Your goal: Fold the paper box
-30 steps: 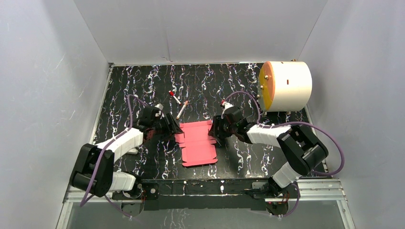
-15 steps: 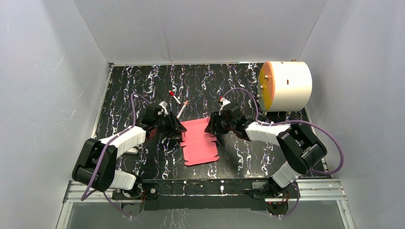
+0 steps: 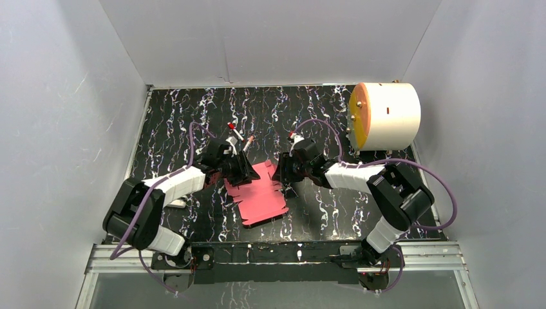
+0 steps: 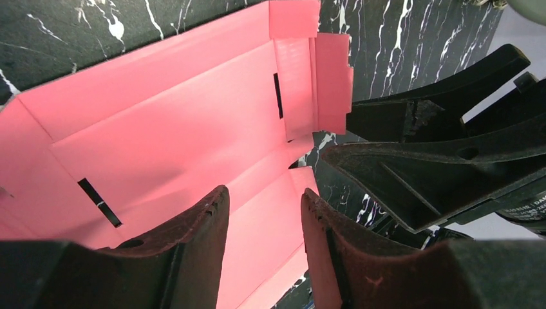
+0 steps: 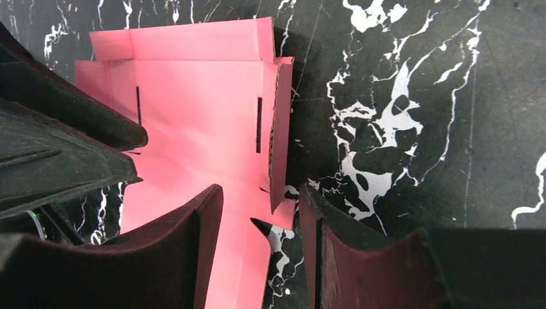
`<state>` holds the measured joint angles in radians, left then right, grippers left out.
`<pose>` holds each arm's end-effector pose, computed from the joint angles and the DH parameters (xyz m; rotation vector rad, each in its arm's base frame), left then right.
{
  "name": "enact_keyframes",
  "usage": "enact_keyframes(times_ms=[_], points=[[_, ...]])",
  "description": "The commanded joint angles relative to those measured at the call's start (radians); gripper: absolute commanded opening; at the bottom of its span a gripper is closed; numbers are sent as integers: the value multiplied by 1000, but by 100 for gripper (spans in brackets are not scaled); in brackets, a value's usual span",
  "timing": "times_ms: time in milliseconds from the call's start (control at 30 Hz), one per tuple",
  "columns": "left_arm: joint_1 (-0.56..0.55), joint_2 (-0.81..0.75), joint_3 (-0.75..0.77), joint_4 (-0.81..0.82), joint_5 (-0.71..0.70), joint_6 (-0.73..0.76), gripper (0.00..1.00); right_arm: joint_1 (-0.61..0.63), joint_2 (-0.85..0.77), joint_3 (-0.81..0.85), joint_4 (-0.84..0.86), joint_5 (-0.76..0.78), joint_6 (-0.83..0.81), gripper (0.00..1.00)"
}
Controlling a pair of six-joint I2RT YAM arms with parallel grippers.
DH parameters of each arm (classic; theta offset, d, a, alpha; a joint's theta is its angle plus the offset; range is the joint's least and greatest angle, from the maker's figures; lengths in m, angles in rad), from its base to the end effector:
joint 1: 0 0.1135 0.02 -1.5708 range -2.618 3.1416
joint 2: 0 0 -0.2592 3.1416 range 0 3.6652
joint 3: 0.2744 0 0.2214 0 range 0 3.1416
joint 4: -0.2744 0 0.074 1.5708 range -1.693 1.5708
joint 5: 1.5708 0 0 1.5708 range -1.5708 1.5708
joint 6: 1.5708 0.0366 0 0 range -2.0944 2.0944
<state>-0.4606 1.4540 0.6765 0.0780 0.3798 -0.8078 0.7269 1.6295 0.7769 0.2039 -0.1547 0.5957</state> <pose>0.2326 -0.1306 0.1947 -0.2069 2.4473 -1.0535 0.2267 0.2092 0.1847 -0.2455 2.3503 0.8648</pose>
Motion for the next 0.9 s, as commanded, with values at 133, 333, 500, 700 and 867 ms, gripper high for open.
enact_keyframes(times_ms=[133,333,500,700,867], points=[[1,-172,57,-164,-139,74,51,3,-72,36,-61,111,-73,55],[12,-380,-34,-271,-246,57,56,4,-64,42,-34,72,-94,56],[19,-524,-118,-338,-315,29,59,12,-4,77,-9,43,-95,56],[23,-606,-204,-334,-343,-14,61,16,73,114,9,43,-88,53],[23,-574,-230,-300,-332,-12,62,27,115,127,10,42,-83,46]])
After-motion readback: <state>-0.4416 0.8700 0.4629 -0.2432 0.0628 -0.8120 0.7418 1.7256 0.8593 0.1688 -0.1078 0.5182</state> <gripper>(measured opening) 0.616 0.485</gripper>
